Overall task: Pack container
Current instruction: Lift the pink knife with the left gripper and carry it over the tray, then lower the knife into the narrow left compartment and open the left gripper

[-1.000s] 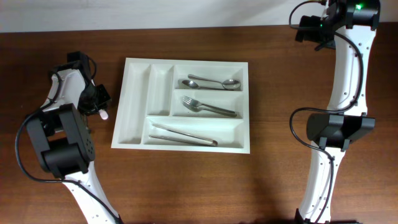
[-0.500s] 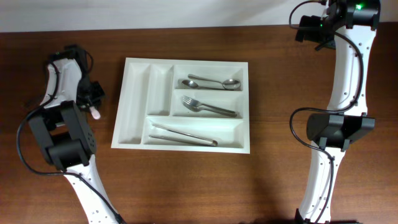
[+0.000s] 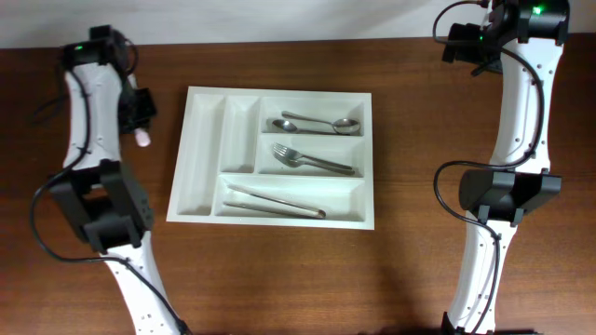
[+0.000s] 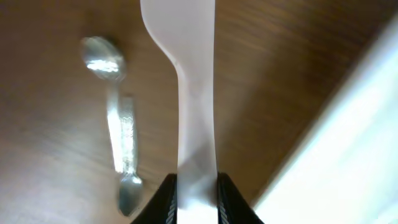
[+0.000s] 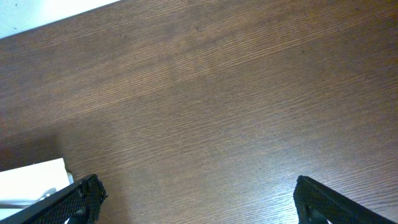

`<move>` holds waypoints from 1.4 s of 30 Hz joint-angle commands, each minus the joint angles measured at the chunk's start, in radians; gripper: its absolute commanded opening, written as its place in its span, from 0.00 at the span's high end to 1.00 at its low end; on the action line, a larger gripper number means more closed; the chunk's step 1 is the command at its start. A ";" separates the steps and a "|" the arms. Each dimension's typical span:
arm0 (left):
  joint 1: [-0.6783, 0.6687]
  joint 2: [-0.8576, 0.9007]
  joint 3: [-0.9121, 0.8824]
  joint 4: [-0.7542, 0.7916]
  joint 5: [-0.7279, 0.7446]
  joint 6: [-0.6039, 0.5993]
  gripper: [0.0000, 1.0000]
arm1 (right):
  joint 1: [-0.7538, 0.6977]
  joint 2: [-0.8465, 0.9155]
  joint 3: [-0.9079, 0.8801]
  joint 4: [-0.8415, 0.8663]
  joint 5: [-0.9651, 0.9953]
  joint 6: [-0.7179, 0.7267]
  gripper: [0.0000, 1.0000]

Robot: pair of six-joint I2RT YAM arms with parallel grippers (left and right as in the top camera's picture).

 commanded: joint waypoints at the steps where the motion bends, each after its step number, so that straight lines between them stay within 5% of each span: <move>1: -0.095 -0.001 0.027 -0.021 0.056 0.106 0.98 | 0.005 -0.016 0.010 0.000 0.004 0.011 0.01; 12: -0.367 0.000 0.012 -0.035 0.055 0.100 0.98 | 0.005 -0.016 0.010 0.000 0.004 0.011 0.01; 28: -0.393 0.000 -0.174 0.031 0.044 0.030 0.98 | 0.005 -0.016 0.010 0.000 0.004 0.012 0.01; 32: -0.393 0.000 -0.174 0.045 0.043 0.030 0.25 | 0.005 -0.016 0.010 0.000 0.004 0.011 0.01; 34: -0.392 0.000 -0.173 0.055 0.043 0.031 0.07 | 0.005 -0.016 0.010 0.000 0.004 0.012 0.01; 42: -0.359 -0.001 -0.051 0.029 0.034 0.030 0.01 | 0.005 -0.016 0.010 0.000 0.004 0.012 0.01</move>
